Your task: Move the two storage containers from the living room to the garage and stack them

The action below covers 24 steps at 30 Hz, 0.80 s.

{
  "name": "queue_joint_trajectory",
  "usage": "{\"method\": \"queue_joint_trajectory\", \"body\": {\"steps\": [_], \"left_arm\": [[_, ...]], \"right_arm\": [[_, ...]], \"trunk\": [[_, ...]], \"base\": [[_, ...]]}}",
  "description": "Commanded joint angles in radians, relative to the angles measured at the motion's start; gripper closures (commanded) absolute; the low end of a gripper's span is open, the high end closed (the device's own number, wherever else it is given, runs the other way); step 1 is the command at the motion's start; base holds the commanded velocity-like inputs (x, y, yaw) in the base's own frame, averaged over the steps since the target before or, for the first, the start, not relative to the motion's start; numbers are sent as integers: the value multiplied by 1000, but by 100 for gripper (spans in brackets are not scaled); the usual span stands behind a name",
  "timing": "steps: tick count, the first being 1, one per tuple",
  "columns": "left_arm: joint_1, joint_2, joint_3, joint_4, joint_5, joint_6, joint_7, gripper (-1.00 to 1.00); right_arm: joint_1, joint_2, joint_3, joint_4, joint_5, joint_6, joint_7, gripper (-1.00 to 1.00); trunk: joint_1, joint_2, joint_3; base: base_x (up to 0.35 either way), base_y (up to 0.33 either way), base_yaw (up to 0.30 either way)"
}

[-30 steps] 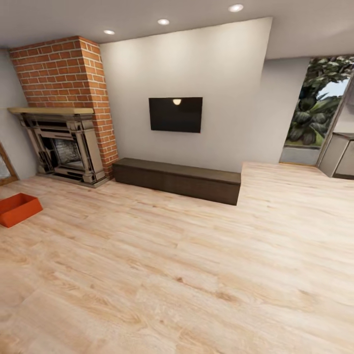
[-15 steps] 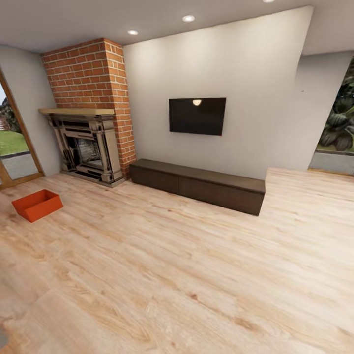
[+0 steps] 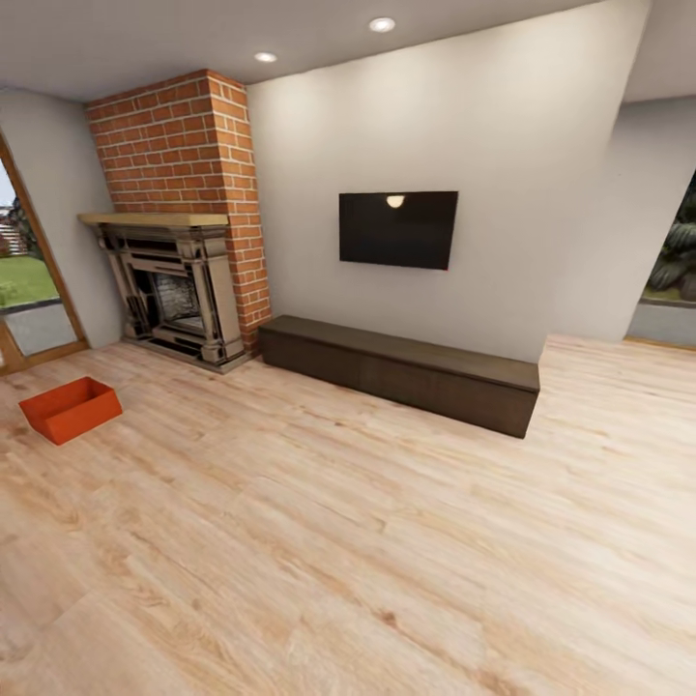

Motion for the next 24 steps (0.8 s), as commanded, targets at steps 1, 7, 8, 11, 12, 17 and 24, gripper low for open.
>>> {"method": "queue_joint_trajectory", "body": {"steps": [1, 7, 8, 11, 12, 17, 24], "left_arm": [[-1, 0, 0, 1, 8, -3, 0, -100], [-1, 0, 0, 1, 8, -3, 0, -100], [-1, 0, 0, 1, 8, -3, 0, -100], [-1, 0, 0, 1, 8, -3, 0, -100], [-1, 0, 0, 1, 8, -3, 0, -100], [-1, 0, 0, 1, 8, -3, 0, -100], [-1, 0, 0, 1, 8, -3, 0, -100]], "right_arm": [[-1, 1, 8, 3, -9, -5, -1, -100], [-1, 1, 8, 3, -9, -5, -1, -100], [-1, 1, 8, 3, -9, -5, -1, -100], [-1, 1, 8, 3, -9, -5, -1, -100], [-1, 1, 8, 3, -9, -5, -1, -100], [-1, 1, 8, 3, -9, -6, -1, -100], [-1, 1, 8, 3, -9, -5, -1, -100]], "trunk": [[1, -1, -1], [1, -1, -1], [1, -1, -1], [1, -1, -1], [1, -1, -1], [1, -1, -1], [1, -1, -1]], "base": [[321, 0, 185], [321, 0, 240], [321, 0, 267], [321, 0, 268], [321, 0, 269], [321, 0, 270], [321, 0, 270]]}}
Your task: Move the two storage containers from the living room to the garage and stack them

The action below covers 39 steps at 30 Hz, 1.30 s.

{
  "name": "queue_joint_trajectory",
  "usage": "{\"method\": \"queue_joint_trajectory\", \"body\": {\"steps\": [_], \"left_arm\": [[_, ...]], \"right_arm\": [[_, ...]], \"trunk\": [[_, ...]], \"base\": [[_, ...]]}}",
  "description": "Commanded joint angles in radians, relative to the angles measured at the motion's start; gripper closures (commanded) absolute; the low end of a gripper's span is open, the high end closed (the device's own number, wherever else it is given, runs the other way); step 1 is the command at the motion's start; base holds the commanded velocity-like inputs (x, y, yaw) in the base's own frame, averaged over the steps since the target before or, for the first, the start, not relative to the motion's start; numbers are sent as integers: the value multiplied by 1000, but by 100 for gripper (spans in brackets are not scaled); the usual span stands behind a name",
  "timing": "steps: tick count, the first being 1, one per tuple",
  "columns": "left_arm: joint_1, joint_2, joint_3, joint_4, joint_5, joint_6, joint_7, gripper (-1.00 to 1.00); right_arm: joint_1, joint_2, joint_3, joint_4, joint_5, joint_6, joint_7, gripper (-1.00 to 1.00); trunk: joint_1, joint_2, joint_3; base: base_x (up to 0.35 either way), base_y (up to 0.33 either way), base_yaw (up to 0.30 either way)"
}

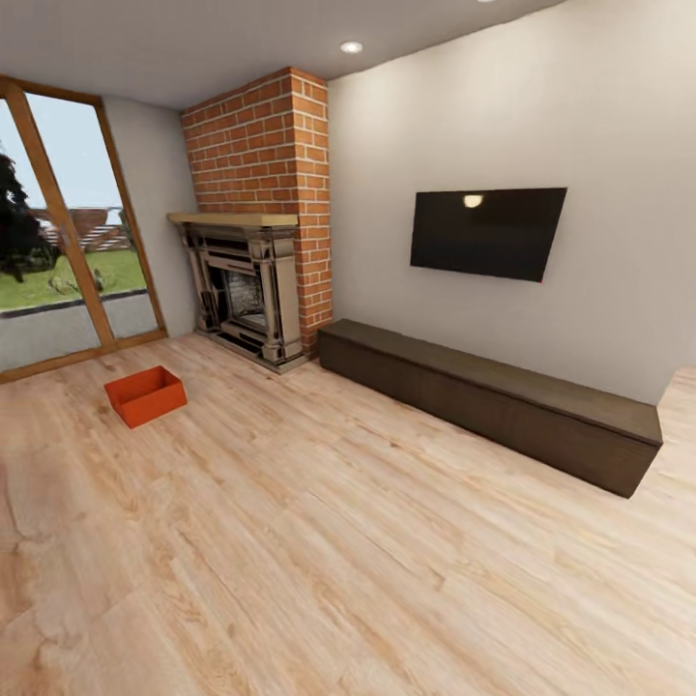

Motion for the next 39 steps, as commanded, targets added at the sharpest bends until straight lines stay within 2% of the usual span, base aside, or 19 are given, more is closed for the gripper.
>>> {"method": "queue_joint_trajectory", "body": {"steps": [1, 15, 29, 39], "left_arm": [[-1, 0, 0, 1, 8, -3, 1, -100], [-1, 0, 0, 1, 8, -3, 1, -100], [-1, 0, 0, 1, 8, -3, 1, -100], [-1, 0, 0, 1, 8, -3, 1, -100]], "right_arm": [[-1, 1, 8, 3, -9, -5, -1, -100], [-1, 0, 8, 3, -9, -5, -1, -100], [-1, 0, 10, 3, -9, -5, -1, -100], [-1, 0, 8, 3, -9, -5, -1, -100]], "trunk": [[1, 0, -1], [1, 0, -1], [1, 0, -1], [1, 0, -1]], "base": [[321, 0, 270], [321, 0, 266], [321, 0, 35], [321, 0, 229]]}}
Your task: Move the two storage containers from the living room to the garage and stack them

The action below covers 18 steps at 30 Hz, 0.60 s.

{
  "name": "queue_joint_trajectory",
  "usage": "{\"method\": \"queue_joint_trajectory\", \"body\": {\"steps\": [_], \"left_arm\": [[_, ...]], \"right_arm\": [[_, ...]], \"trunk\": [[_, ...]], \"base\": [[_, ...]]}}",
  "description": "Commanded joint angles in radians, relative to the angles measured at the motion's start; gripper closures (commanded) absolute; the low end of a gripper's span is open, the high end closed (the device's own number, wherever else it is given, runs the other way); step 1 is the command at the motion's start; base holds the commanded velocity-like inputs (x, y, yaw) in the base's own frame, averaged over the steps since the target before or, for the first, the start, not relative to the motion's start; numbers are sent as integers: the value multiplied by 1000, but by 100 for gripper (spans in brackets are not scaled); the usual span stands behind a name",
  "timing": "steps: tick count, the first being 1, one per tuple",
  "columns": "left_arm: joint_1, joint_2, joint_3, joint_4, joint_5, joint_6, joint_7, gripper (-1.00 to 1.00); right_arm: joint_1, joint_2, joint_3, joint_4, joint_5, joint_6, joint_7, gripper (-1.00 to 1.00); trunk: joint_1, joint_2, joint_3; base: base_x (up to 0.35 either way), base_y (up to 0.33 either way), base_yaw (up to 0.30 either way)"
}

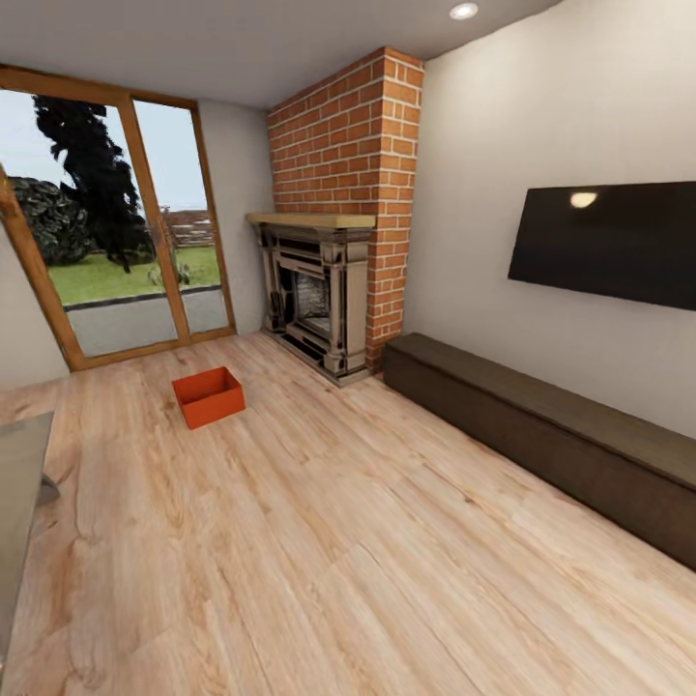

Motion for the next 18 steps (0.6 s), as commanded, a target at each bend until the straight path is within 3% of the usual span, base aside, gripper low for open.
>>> {"method": "queue_joint_trajectory", "body": {"steps": [1, 7, 18], "left_arm": [[-1, 0, 0, 1, 8, -3, 1, -100], [-1, 0, 0, 1, 8, -3, 1, -100], [-1, 0, 0, 1, 8, -3, 1, -100]], "right_arm": [[-1, 1, 9, 3, -9, -5, -1, -100], [-1, 1, 8, 3, -9, -5, -1, -100], [-1, 1, 9, 3, -9, -5, -1, -100]], "trunk": [[1, 0, -1], [1, 0, -1], [1, 0, -1]], "base": [[321, 0, 267], [321, 0, 246], [321, 0, 30]]}}
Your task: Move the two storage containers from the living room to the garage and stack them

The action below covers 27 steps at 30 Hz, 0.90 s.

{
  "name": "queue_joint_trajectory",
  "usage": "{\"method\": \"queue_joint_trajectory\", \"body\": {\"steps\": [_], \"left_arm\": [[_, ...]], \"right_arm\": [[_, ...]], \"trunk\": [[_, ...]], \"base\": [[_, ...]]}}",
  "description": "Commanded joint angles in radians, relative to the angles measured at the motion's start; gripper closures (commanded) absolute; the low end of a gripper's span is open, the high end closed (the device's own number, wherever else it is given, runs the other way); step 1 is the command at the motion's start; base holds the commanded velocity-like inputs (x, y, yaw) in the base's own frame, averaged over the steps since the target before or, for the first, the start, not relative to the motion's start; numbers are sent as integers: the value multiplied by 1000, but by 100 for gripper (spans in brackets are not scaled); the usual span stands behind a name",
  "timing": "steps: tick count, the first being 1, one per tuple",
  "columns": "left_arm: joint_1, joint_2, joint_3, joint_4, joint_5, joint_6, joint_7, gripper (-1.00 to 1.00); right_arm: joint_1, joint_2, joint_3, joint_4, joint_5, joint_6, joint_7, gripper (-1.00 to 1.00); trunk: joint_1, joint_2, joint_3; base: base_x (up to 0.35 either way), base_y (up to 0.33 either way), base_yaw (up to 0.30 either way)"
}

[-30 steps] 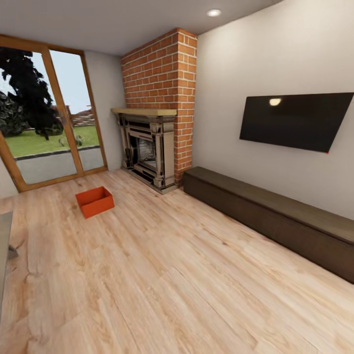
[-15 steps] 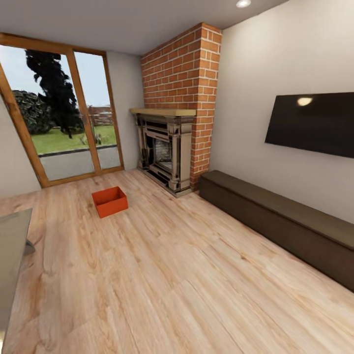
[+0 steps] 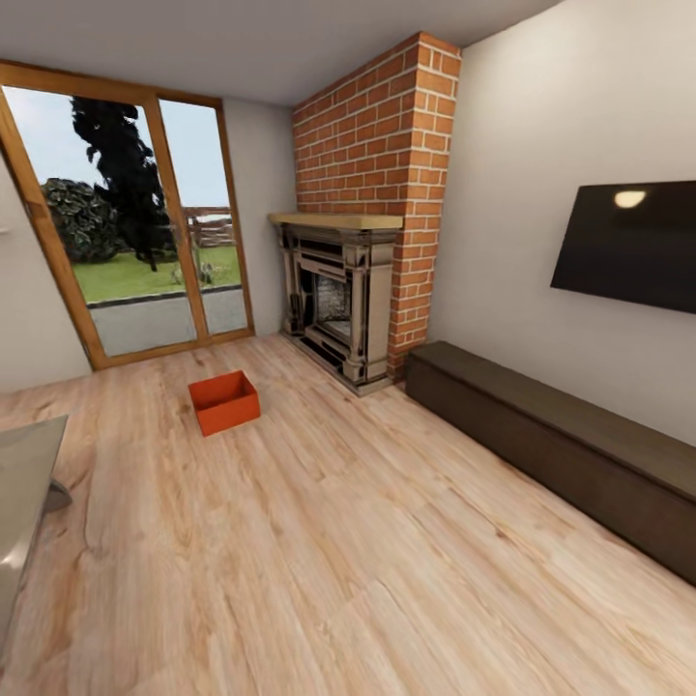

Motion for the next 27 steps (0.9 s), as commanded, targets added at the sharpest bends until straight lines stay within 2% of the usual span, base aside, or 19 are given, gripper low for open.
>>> {"method": "queue_joint_trajectory", "body": {"steps": [1, 27], "left_arm": [[-1, 0, 0, 1, 8, -3, 0, -100], [-1, 0, 0, 1, 8, -3, 0, -100]], "right_arm": [[-1, 1, 8, 3, -9, -5, -1, -100], [-1, 1, 9, 3, -9, -5, -1, -100]], "trunk": [[1, -1, -1], [1, -1, -1]], "base": [[321, 0, 1], [321, 0, 0]]}}
